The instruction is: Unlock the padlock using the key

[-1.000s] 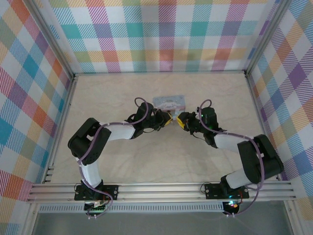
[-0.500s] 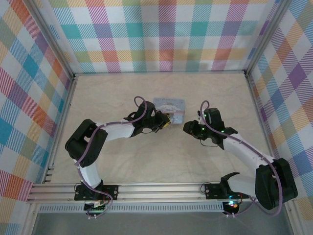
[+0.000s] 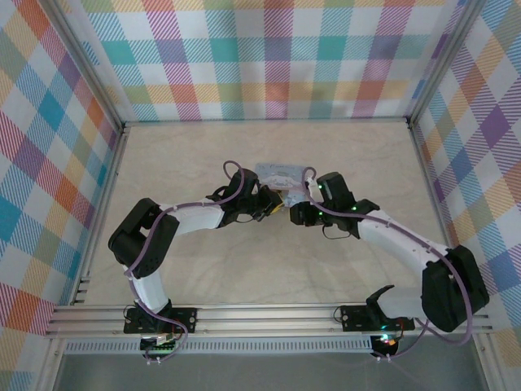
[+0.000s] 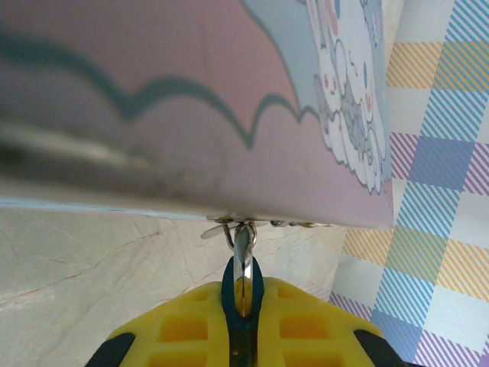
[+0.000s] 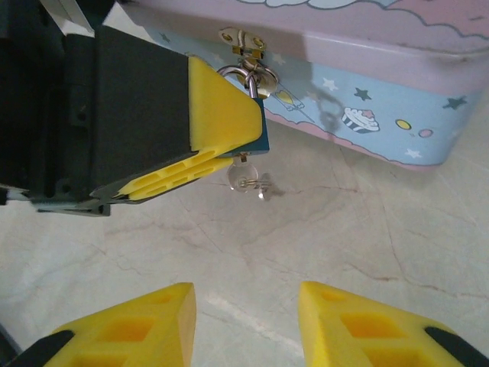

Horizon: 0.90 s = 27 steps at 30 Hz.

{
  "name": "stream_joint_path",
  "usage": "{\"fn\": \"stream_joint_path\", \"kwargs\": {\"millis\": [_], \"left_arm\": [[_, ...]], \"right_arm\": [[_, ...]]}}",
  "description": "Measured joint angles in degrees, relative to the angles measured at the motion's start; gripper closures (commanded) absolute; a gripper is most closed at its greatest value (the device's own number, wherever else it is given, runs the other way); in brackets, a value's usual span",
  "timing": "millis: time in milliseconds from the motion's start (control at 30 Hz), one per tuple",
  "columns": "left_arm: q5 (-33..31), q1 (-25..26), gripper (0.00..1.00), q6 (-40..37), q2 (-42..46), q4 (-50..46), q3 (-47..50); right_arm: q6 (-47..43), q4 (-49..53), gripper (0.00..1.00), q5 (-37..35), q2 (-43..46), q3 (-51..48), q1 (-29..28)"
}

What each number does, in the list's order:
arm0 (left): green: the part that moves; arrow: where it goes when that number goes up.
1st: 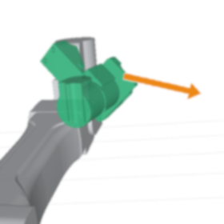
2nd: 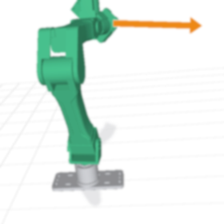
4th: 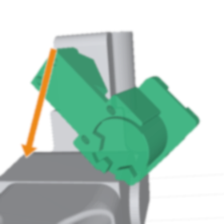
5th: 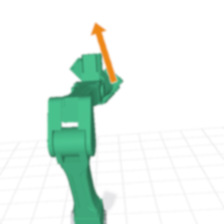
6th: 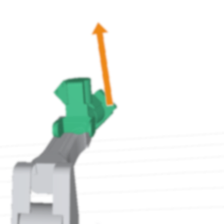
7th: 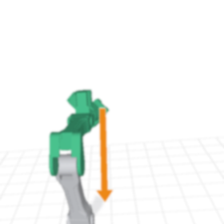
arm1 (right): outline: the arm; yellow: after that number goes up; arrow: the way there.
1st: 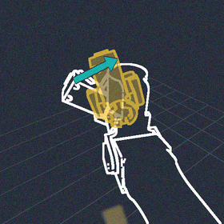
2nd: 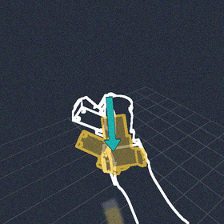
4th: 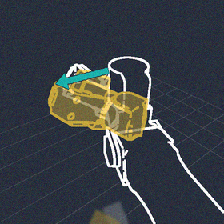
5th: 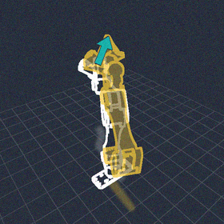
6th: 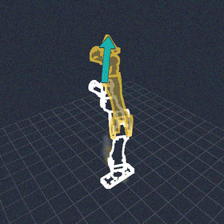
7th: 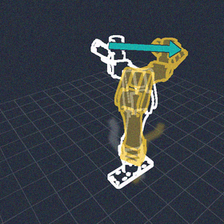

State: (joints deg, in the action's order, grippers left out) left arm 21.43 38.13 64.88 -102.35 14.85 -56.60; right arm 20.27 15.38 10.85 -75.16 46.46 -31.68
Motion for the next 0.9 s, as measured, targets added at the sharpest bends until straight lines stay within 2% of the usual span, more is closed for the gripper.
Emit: {"fn": "stream_joint_path", "kwargs": {"millis": [367,900], "left_arm": [[0.11,0.0,0.93,0.22,0.0,-0.35,-0.68],[0.46,0.0,0.93,0.66,0.0,0.11,-0.72]], "right_arm": [[-4.74,-1.38,0.56,-4.31,-7.34,4.09,-2.82],[-7.34,-3.15,0.61,-7.93,-11.82,6.82,-4.63]]}}
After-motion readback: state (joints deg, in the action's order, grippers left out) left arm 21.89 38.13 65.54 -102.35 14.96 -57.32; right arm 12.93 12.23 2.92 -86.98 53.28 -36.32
